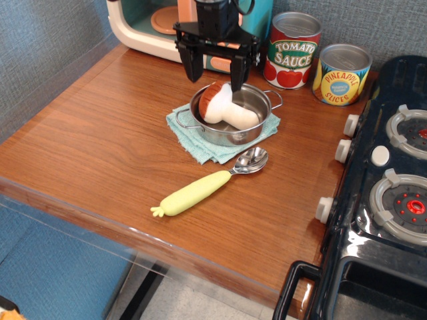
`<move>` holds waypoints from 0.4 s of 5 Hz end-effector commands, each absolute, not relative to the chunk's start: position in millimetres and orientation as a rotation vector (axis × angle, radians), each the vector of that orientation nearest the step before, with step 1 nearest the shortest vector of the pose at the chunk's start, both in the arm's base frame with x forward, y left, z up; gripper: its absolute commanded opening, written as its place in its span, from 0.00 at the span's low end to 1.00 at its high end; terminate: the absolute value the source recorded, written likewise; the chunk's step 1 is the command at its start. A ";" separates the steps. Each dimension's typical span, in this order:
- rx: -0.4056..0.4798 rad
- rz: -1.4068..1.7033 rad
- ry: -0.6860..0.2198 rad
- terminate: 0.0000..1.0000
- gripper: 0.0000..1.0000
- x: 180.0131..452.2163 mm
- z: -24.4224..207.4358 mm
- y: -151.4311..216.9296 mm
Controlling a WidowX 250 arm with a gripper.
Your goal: Pick up and place the white item into the metal pot
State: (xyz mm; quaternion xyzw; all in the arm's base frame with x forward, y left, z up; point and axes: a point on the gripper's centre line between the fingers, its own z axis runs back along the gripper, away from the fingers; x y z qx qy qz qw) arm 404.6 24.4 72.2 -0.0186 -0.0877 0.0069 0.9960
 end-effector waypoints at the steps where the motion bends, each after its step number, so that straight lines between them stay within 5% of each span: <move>1: -0.032 -0.008 -0.269 0.00 1.00 401.2 108.3 28.4; 2: -0.032 -0.008 -0.269 1.00 1.00 401.2 108.3 28.4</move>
